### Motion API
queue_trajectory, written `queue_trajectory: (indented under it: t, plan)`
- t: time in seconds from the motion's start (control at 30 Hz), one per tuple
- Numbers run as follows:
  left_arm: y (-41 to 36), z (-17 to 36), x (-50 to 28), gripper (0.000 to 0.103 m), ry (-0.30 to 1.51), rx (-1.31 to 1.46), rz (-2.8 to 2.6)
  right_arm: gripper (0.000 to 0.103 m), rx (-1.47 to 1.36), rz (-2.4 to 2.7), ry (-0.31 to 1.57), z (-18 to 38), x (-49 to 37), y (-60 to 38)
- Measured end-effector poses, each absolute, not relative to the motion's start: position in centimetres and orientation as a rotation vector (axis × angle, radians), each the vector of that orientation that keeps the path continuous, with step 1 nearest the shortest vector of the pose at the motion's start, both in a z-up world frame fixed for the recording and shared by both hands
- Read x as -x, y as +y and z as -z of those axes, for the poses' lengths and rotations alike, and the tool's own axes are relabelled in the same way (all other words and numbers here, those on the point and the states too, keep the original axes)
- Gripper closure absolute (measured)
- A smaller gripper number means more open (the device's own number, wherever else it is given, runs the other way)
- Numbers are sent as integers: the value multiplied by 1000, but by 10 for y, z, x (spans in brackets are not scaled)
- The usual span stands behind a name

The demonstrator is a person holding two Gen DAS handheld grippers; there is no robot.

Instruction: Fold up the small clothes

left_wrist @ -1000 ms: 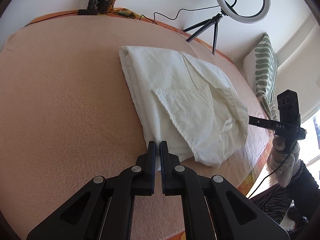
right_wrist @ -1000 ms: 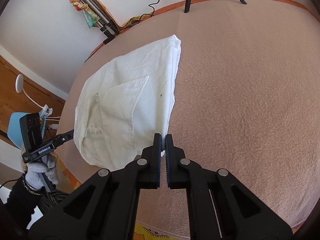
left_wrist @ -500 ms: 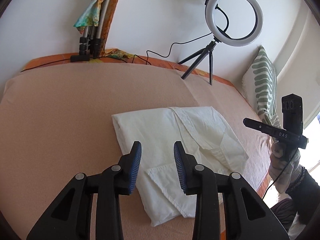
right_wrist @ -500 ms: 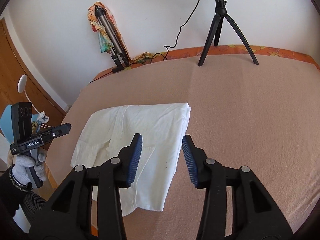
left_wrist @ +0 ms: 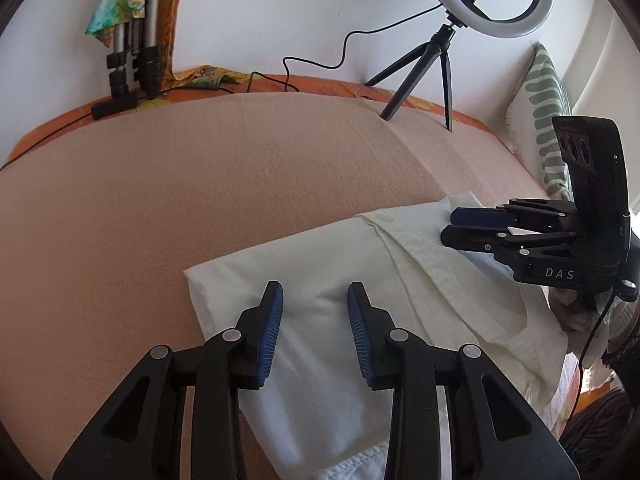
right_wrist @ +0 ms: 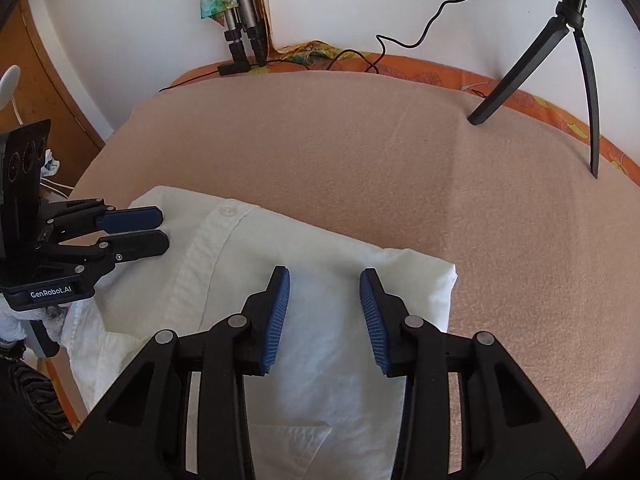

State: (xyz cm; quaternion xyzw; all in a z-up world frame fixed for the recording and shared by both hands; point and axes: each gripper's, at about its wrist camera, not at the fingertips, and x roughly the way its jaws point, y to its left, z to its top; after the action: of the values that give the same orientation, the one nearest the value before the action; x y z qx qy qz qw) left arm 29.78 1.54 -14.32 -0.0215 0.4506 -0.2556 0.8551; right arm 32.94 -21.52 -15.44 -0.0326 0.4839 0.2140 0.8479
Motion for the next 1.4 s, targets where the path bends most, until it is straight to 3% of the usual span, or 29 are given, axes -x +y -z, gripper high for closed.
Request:
queue_trajectory:
  t: [0.27, 0.3, 0.37, 0.63, 0.9, 1.1, 1.13, 1.17, 1.23, 1.3, 1.4]
  plan:
    - [29, 125, -294, 68, 939, 108, 508, 64, 6, -437, 1020, 129, -321, -232]
    - [34, 121, -294, 50, 941, 122, 486, 59, -21, -427, 1008, 123, -315, -240]
    - [46, 115, -293, 27, 943, 153, 434, 47, -94, -401, 994, 116, -302, -261]
    - [91, 134, -304, 26, 1049, 474, 430, 44, -452, -409, 1092, 143, -259, -329]
    - [89, 153, -310, 26, 1081, 583, 450, 44, -683, -488, 1150, 180, -240, -349]
    - [79, 156, -317, 30, 1057, 593, 479, 55, -694, -549, 1188, 190, -237, -336]
    - [77, 156, -318, 34, 1055, 588, 481, 57, -682, -557, 1196, 192, -239, -331]
    - [74, 157, -319, 47, 1061, 584, 487, 58, -676, -559, 1190, 191, -239, -328]
    - [71, 158, -320, 50, 1053, 565, 487, 61, -691, -574, 1187, 191, -240, -326]
    - [68, 157, -322, 65, 1055, 527, 477, 65, -698, -570, 1192, 192, -241, -323]
    - [66, 155, -322, 81, 1053, 476, 465, 78, -623, -542, 1184, 184, -240, -315]
